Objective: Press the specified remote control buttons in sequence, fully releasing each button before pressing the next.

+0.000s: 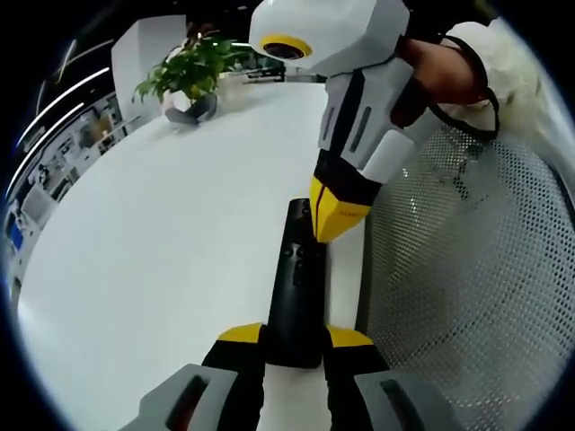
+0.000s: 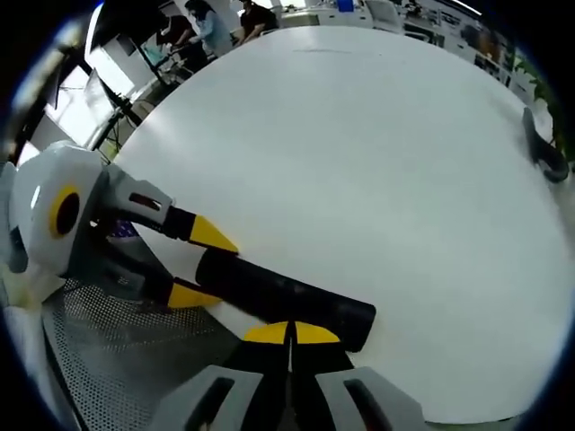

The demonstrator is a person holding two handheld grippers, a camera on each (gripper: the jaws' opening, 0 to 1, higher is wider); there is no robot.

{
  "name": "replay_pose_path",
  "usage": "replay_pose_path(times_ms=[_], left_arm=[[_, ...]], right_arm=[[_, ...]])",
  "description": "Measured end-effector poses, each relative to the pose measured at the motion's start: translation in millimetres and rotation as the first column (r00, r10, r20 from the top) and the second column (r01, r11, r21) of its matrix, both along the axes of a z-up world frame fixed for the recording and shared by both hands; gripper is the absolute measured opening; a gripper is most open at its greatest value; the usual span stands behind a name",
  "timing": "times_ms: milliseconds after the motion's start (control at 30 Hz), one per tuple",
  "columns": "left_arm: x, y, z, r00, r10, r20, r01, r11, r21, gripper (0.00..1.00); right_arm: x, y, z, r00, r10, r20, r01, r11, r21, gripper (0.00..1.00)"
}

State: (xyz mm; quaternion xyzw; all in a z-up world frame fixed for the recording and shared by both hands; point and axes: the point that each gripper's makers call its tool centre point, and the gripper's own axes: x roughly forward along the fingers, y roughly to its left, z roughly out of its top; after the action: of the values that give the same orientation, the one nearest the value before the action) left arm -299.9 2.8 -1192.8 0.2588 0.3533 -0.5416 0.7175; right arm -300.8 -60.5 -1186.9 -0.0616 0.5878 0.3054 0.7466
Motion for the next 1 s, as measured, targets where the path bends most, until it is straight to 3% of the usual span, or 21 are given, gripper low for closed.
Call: replay_pose_path(times_ms=[200, 533, 1000], left_arm=[[0.2, -0.1, -0.5, 1.0, -0.012, 0.0, 0.012, 1.0, 0.005, 0.24], [-0.2, -0.2, -0.3, 1.0, -0.018, -0.001, 0.018, 1.0, 0.01, 0.24], [-0.8, -0.2, -0.4, 1.0, -0.016, -0.003, 0.016, 1.0, 0.014, 0.24]], right_arm=[[1.2, -9.7, 0.7, 1.0, 0.006, 0.015, -0.006, 0.999, -0.041, 0.0], [9.0, -6.9, 5.0, 0.999, -0.003, 0.041, 0.004, 1.0, -0.023, 0.0], [6.0, -3.9, 0.1, 0.998, 0.055, 0.014, -0.054, 0.997, -0.053, 0.0]])
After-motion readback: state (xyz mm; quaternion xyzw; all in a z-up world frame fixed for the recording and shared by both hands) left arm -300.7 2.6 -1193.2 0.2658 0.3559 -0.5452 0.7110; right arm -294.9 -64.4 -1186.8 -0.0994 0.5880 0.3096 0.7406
